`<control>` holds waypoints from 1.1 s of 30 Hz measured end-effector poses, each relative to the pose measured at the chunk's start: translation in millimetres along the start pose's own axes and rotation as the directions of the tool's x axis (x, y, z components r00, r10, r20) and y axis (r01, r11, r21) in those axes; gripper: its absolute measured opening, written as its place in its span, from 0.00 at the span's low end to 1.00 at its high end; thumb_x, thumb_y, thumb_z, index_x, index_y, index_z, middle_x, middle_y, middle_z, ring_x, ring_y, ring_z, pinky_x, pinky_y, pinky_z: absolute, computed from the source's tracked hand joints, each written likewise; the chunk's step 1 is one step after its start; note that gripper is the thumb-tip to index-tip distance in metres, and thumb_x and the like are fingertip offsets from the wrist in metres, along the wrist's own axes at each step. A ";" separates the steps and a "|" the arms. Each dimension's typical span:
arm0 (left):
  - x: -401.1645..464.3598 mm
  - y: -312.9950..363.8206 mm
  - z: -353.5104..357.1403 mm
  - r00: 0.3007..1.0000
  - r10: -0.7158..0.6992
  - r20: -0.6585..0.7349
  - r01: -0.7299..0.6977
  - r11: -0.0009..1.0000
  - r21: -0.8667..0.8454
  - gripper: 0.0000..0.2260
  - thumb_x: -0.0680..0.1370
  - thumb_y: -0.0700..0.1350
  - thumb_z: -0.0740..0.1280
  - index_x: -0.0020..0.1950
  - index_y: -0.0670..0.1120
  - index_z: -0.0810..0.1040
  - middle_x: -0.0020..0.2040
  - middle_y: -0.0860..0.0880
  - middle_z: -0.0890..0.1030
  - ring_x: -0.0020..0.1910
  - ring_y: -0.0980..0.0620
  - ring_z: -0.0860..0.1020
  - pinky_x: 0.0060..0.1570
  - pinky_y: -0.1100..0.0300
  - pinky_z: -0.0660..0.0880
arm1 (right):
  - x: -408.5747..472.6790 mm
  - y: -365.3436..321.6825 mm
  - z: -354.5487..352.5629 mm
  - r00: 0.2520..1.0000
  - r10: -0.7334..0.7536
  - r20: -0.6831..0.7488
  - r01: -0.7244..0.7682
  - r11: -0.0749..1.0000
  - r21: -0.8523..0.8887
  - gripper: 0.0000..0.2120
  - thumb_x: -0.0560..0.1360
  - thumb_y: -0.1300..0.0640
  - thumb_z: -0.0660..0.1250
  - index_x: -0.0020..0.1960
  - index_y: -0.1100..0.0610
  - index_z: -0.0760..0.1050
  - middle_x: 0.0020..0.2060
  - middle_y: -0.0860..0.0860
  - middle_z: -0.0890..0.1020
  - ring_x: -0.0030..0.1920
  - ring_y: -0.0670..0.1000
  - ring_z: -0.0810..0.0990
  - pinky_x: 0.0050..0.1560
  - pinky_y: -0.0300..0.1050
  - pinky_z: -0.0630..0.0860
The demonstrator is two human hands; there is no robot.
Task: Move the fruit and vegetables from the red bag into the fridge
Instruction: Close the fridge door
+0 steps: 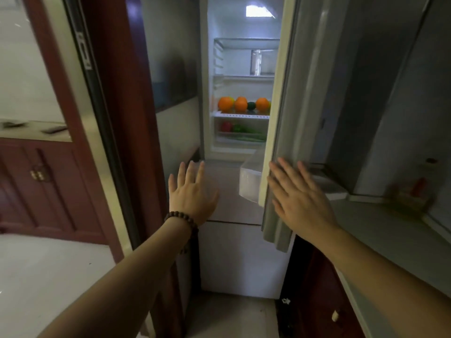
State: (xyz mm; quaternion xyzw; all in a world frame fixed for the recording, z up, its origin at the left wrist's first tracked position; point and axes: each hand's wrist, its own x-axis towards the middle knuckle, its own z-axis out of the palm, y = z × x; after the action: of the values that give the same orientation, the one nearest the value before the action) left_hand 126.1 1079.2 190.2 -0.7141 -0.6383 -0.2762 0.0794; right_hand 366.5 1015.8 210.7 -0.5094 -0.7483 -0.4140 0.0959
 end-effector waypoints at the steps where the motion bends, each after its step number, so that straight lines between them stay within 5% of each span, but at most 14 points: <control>1: 0.7 -2.1 -0.4 1.000 -0.014 -0.005 0.014 1.000 0.000 0.34 0.77 0.62 0.56 0.77 0.51 0.46 0.78 0.48 0.49 0.76 0.48 0.42 0.74 0.45 0.42 | 6.5 -3.1 8.1 0.997 -0.082 0.014 0.082 0.996 -0.023 0.24 0.80 0.50 0.52 0.73 0.60 0.62 0.74 0.59 0.59 0.75 0.60 0.53 0.75 0.58 0.44; 5: -0.4 -11.3 1.1 0.998 -0.057 -0.039 0.057 0.998 0.005 0.34 0.77 0.62 0.55 0.77 0.52 0.47 0.78 0.49 0.50 0.76 0.48 0.44 0.74 0.45 0.42 | 41.4 -10.6 32.1 0.956 -0.291 -0.025 0.288 0.954 -0.083 0.24 0.77 0.46 0.61 0.67 0.60 0.70 0.70 0.60 0.67 0.74 0.60 0.58 0.74 0.59 0.43; 12: 14.0 -38.5 20.5 0.993 -0.101 -0.061 0.103 0.994 0.028 0.33 0.77 0.63 0.53 0.77 0.52 0.46 0.78 0.49 0.50 0.76 0.49 0.44 0.74 0.47 0.42 | 119.0 -43.2 77.3 0.932 -0.359 0.048 0.362 0.925 -0.114 0.36 0.72 0.36 0.61 0.72 0.57 0.63 0.75 0.58 0.57 0.76 0.58 0.43 0.72 0.66 0.42; 18: 57.0 -49.6 50.0 0.994 -0.078 -0.082 0.080 0.997 0.022 0.32 0.78 0.64 0.47 0.77 0.50 0.48 0.78 0.49 0.51 0.76 0.49 0.45 0.74 0.49 0.41 | 212.6 -85.6 123.9 0.943 -0.331 0.038 0.333 0.936 -0.112 0.34 0.71 0.36 0.64 0.69 0.56 0.68 0.71 0.55 0.67 0.75 0.57 0.54 0.71 0.64 0.44; 25: 118.9 -82.9 92.5 0.997 -0.066 -0.040 0.066 0.998 0.000 0.32 0.78 0.61 0.53 0.77 0.50 0.47 0.78 0.49 0.51 0.76 0.48 0.45 0.73 0.49 0.44 | 315.7 -99.3 198.2 0.894 -0.407 0.187 0.440 0.875 -0.199 0.27 0.79 0.45 0.54 0.75 0.54 0.55 0.76 0.54 0.54 0.76 0.59 0.42 0.63 0.68 0.29; 28: 143.7 -95.0 108.5 0.997 -0.078 0.008 0.078 0.997 -0.007 0.32 0.78 0.61 0.53 0.77 0.50 0.46 0.78 0.48 0.49 0.76 0.48 0.44 0.73 0.50 0.44 | 351.4 -99.2 220.2 0.927 -0.346 0.145 0.370 0.909 -0.191 0.22 0.79 0.50 0.50 0.72 0.50 0.63 0.74 0.51 0.61 0.76 0.55 0.49 0.63 0.64 0.26; 33: 177.9 -109.3 136.2 0.995 -0.074 0.065 0.079 0.994 -0.082 0.33 0.77 0.61 0.53 0.77 0.51 0.44 0.78 0.49 0.47 0.76 0.49 0.44 0.74 0.49 0.45 | 388.2 -93.4 262.6 0.907 -0.398 0.139 0.418 0.891 -0.178 0.22 0.79 0.52 0.54 0.72 0.55 0.63 0.74 0.54 0.62 0.76 0.59 0.50 0.71 0.68 0.45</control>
State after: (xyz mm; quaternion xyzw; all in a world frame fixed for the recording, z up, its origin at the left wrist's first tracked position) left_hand 67.4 1315.9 138.5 -0.7000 -0.6552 -0.2836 0.0190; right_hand 181.3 1456.4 213.7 -0.3677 -0.7961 -0.4734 -0.0831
